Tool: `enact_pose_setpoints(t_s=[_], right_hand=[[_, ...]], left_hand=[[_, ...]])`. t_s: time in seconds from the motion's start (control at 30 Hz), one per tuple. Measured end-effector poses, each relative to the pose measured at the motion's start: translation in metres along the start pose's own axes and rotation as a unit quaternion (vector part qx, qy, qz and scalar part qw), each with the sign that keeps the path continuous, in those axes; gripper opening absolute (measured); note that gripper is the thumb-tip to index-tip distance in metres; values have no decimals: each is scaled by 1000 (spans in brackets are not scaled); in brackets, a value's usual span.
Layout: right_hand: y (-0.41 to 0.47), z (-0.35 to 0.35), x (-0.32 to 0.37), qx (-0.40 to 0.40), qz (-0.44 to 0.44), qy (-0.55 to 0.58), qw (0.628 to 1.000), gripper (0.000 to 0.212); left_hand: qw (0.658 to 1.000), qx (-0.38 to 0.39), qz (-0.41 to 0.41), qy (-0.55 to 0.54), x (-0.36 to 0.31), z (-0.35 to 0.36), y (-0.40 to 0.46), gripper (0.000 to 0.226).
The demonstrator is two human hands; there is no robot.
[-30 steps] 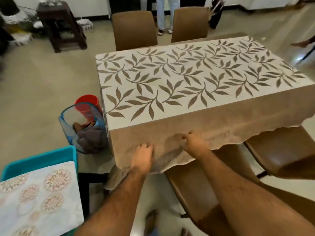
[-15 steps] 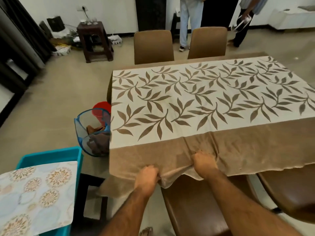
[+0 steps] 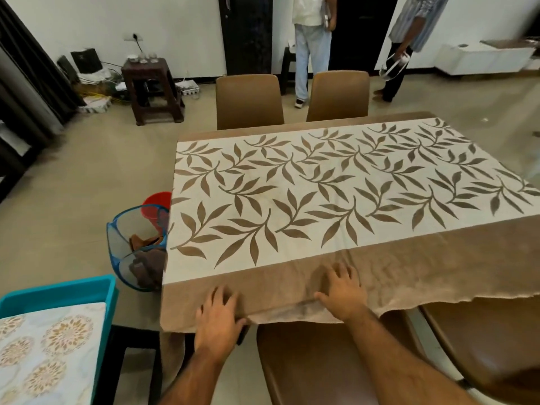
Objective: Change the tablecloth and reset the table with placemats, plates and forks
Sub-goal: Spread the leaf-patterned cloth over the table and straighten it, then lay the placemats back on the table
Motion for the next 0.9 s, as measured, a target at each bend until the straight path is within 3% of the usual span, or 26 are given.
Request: enact_pose_setpoints(t_s=[0.07, 0.2, 0.53, 0.77, 0.9], right_hand=[[2, 7, -4, 31, 10, -12, 999, 88], [-3, 9, -8, 18, 6, -28, 999, 94], [-8, -3, -8, 44, 13, -33, 998, 89], [-21, -40, 60, -73, -101, 20, 992, 56], [-37, -60, 113, -88, -142, 61, 984, 48]], left_hand=[[1000, 15, -13, 14, 2, 2, 1, 64], [1000, 10, -23, 8, 3, -1, -1, 59], [998, 52, -27, 7, -5, -11, -4, 72], [996, -70, -9, -58, -16, -63, -10, 53], [989, -125, -13, -72, -8, -104, -26, 47]])
Point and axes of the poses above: each hand's wrist, its own y-axis towards the middle knuckle, its own z-axis out of the palm, x = y × z, the point moved 1 cm from there along y, towards the middle knuckle, and after that the axes turned 6 degrees about y, right-handed, at the moved point
